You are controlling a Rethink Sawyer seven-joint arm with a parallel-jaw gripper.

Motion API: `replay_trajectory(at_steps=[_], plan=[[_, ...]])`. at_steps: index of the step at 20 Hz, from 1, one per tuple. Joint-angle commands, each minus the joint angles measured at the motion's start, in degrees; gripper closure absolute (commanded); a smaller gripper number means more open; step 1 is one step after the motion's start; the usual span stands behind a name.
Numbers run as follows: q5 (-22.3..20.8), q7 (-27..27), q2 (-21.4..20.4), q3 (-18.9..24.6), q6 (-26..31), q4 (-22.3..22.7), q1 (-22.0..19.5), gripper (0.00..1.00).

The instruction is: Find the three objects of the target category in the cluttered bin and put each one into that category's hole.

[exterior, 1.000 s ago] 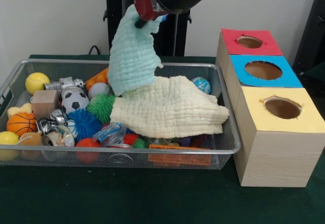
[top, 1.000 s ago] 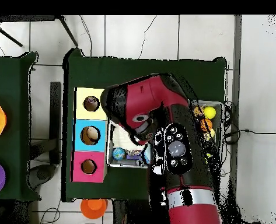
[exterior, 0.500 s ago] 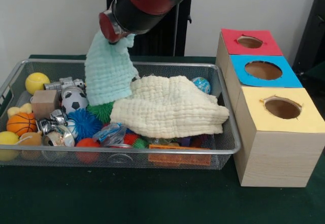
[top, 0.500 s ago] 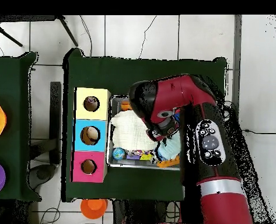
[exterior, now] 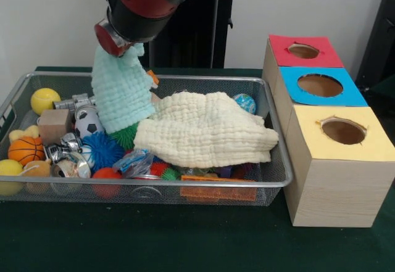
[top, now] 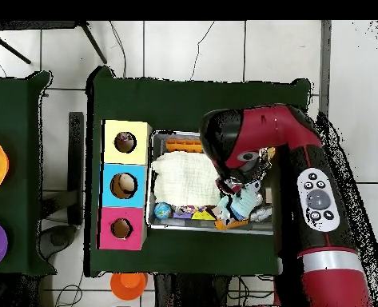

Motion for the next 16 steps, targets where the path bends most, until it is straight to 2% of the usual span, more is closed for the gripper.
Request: replay_trajectory(at_steps=[1, 16], plan=[[-6.84, -24.71, 0.05, 4.57, -0.19, -0.10, -1.91, 1.00], [-13.56, -32.69, 0.55, 2.40, -0.37, -1.46, -1.29, 1.00]])
